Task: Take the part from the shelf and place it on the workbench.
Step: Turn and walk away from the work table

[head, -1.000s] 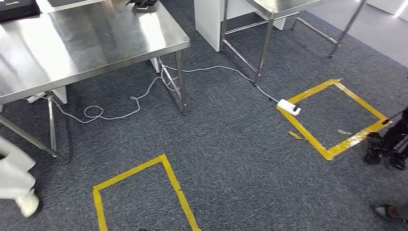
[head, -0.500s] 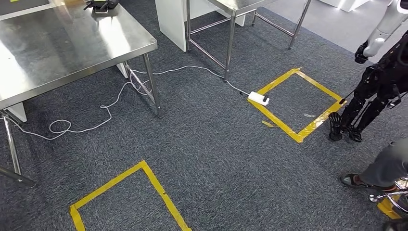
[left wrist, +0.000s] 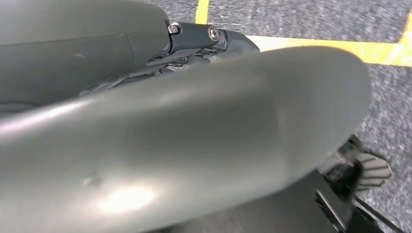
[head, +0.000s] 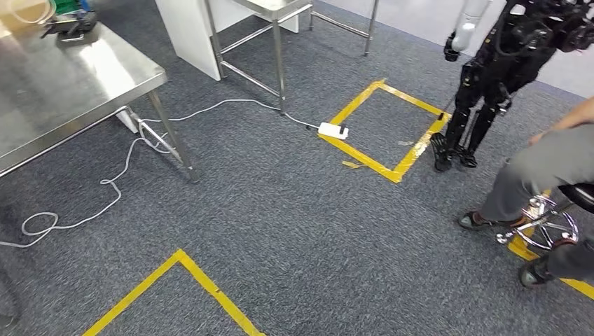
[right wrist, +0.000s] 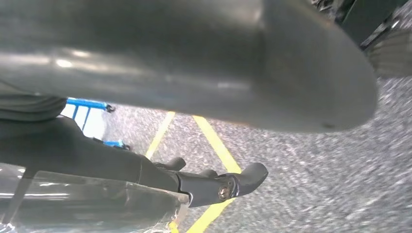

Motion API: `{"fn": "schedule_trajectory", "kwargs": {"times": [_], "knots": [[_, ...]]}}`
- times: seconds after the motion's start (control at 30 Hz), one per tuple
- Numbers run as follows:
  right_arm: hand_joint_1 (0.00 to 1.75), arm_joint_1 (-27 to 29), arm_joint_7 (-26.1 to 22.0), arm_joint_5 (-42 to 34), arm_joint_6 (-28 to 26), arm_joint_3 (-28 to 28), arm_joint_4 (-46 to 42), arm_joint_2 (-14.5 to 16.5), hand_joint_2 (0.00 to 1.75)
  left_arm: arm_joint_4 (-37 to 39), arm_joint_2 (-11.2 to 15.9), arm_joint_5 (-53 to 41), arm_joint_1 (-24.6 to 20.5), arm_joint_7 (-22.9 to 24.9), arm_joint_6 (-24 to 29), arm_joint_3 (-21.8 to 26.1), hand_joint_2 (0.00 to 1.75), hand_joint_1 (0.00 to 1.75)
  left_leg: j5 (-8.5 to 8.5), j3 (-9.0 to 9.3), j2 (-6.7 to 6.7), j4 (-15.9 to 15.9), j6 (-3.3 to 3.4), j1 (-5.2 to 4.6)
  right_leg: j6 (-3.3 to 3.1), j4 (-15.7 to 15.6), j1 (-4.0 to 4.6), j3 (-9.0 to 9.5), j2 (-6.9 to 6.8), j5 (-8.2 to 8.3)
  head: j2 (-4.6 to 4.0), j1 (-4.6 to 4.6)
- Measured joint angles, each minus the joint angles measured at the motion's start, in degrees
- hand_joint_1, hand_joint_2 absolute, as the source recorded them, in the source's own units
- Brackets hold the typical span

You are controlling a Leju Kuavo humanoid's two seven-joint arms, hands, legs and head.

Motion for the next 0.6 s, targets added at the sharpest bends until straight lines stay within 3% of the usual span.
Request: {"fn": "schedule_trajectory", "kwargs": {"times": [0.07,0.1,0.13,0.17,0.2,0.23,0.3,0.33,0.4,0.43,0.47,0.5,0.53,0.6], "knots": [[0.00,-0.03,0.00,-0.01,0.00,-0.01,0.00,0.00,0.00,0.02,0.01,0.00,0.10,0.01,0.00,0.01,0.00,0.00,-3.62,-2.54,-3.90,5.79,-0.20,0.28,-1.20,-0.10,-0.17,-0.02,1.39,0.23,0.00,-0.18],[0.00,-0.05,-0.02,-0.02,0.05,-0.01,0.00,-0.01,0.00,0.05,0.01,-0.04,0.22,0.01,-0.02,0.01,0.00,0.00,-5.62,-4.52,-5.19,9.82,-0.16,0.29,-1.60,-0.10,0.02,-0.08,2.14,0.28,0.00,-0.22],[0.00,-0.05,-0.07,-0.02,0.15,-0.01,0.00,0.01,0.00,0.07,0.00,-0.17,0.34,0.01,-0.09,0.00,0.00,0.00,-7.02,-6.47,-5.90,13.50,-0.13,0.28,-1.79,-0.09,0.22,-0.13,3.02,0.32,0.00,-0.22],[0.00,-0.03,-0.16,-0.02,0.33,-0.01,0.00,0.01,0.00,0.09,-0.01,-0.33,0.43,-0.01,-0.19,-0.04,0.00,0.00,-7.18,-7.72,-6.12,15.46,-0.08,0.29,-1.84,-0.08,0.37,-0.15,3.91,0.35,0.00,-0.20],[0.00,0.02,-0.27,-0.02,0.57,-0.02,0.00,-0.02,0.00,0.10,-0.04,-0.52,0.48,-0.04,-0.24,-0.14,0.00,0.00,-6.14,-7.97,-6.20,15.27,0.02,0.30,-1.83,-0.04,0.45,-0.11,4.79,0.35,0.00,-0.21],[0.00,0.06,-0.37,-0.02,0.81,-0.02,0.00,-0.06,0.00,0.10,-0.09,-0.70,0.50,-0.07,-0.19,-0.29,0.00,0.00,-4.10,-7.15,-6.38,12.91,0.17,0.31,-1.81,0.00,0.49,-0.02,5.67,0.36,0.00,-0.21],[0.00,0.08,-0.51,-0.03,1.18,-0.02,0.00,-0.08,0.00,0.10,-0.23,-0.93,0.51,-0.12,0.22,-0.68,0.00,0.00,0.22,-3.96,-8.41,5.32,0.60,0.39,-1.65,0.18,0.62,0.07,7.26,0.40,-0.01,-0.21],[0.00,0.02,-0.61,-0.03,1.27,-0.02,0.00,-0.08,0.00,0.10,-0.30,-1.03,0.51,-0.12,0.43,-0.81,0.00,0.00,1.44,-2.78,-9.42,2.46,0.75,0.40,-1.46,0.29,0.74,-0.02,7.91,0.44,-0.01,-0.18],[0.00,-0.03,-0.76,-0.01,1.31,-0.02,0.00,-0.10,0.00,0.09,-0.44,-1.13,0.41,-0.11,0.63,-0.96,0.00,0.00,1.87,-2.12,-10.21,0.47,1.03,0.13,-0.74,0.30,0.88,-0.51,8.97,0.65,-0.01,-0.15],[0.00,0.01,-0.80,0.02,1.31,-0.03,0.00,-0.15,0.00,0.08,-0.55,-1.17,0.34,-0.12,0.65,-1.02,0.00,0.00,2.05,-2.10,-9.50,0.32,1.29,-0.06,-0.29,0.16,0.83,-0.87,9.51,0.82,-0.01,-0.16],[0.00,0.09,-0.81,0.04,1.31,-0.03,0.00,-0.22,0.00,0.08,-0.68,-1.21,0.27,-0.13,0.62,-1.10,0.00,0.00,2.34,-2.01,-8.83,0.03,1.70,-0.14,0.05,0.37,0.78,-1.21,9.36,0.87,0.00,-0.15],[0.00,0.13,-0.81,0.08,1.31,-0.04,0.00,-0.28,0.00,0.07,-0.82,-1.27,0.25,-0.14,0.60,-1.18,0.00,0.00,2.66,-1.91,-8.18,-0.32,2.20,-0.15,0.22,1.14,0.78,-1.78,8.40,0.51,0.00,-0.12],[0.00,0.10,-0.81,0.11,1.31,-0.04,0.00,-0.31,0.00,0.07,-0.94,-1.32,0.25,-0.15,0.56,-1.25,0.00,0.00,2.94,-1.83,-7.42,-0.65,2.60,-0.07,0.18,2.90,0.84,-2.80,6.96,-0.46,0.00,-0.02],[0.00,-0.08,-0.81,0.18,1.31,-0.04,0.00,-0.33,0.00,0.07,-1.10,-1.39,0.31,-0.15,0.51,-1.35,0.00,0.00,3.12,-1.87,-5.76,-0.86,3.04,-0.09,-0.08,9.74,0.74,-6.30,4.04,-3.90,0.00,0.12]]}}
